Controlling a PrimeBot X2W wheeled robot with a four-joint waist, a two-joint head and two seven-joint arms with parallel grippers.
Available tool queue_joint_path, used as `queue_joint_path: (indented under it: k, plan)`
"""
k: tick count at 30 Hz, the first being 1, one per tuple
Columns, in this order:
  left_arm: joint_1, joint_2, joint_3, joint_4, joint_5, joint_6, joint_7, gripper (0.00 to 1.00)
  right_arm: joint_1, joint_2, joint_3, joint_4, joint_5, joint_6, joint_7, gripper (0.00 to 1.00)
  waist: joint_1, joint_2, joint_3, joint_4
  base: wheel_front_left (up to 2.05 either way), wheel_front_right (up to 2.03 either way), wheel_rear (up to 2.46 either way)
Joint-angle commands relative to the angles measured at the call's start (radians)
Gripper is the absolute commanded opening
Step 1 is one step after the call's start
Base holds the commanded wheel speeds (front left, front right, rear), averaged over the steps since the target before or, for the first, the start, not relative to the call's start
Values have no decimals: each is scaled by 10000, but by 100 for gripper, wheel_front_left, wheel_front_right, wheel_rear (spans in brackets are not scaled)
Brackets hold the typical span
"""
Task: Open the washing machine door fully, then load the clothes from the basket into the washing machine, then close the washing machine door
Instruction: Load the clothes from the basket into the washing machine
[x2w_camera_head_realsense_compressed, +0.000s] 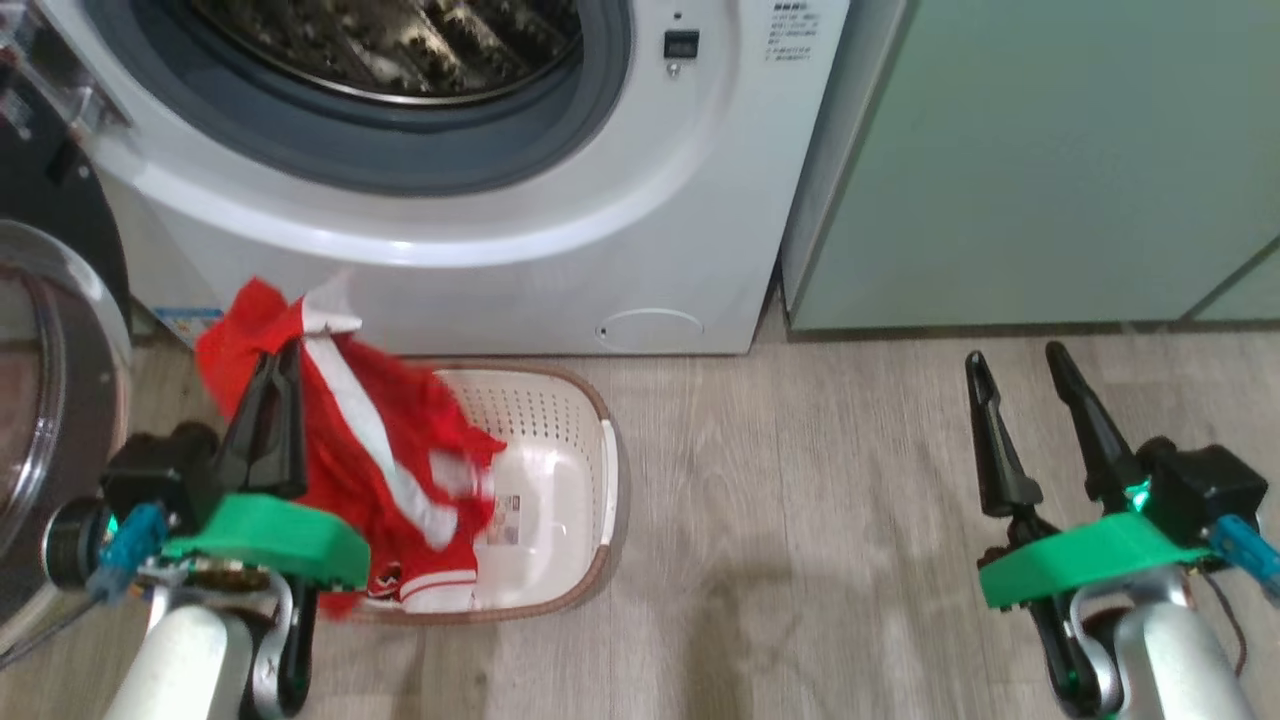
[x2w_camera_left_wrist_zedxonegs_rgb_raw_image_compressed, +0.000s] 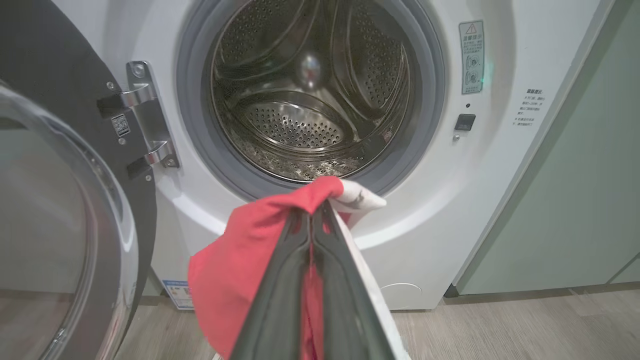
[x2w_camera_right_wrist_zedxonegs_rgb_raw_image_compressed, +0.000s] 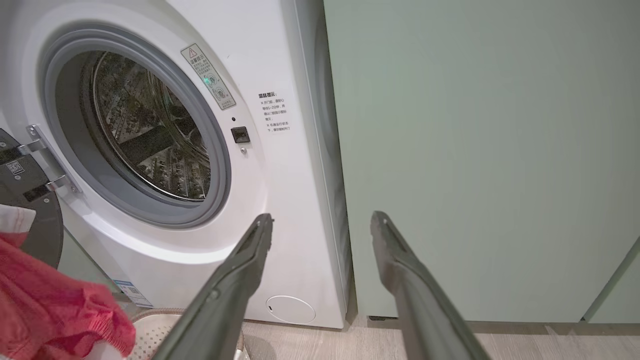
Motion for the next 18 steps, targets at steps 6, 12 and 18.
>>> queue_joint_path:
  k: [6, 12, 18]
  plan:
    - [274, 196, 402, -854, 15, 268, -114, 0, 275, 3, 164, -433, -10, 0, 135, 100, 1, -1, -520, -20, 0, 0, 0]
    - [773, 119, 238, -928, 81, 445, -66, 0, 666, 3, 123, -548, -5, 0, 249, 100, 1, -1, -815, -33, 0, 0, 0]
    - [829, 134, 97, -867, 95, 421, -18, 0, 752, 3, 71, -601, -22, 0, 330, 100, 1, -1, -853, -24, 0, 0, 0]
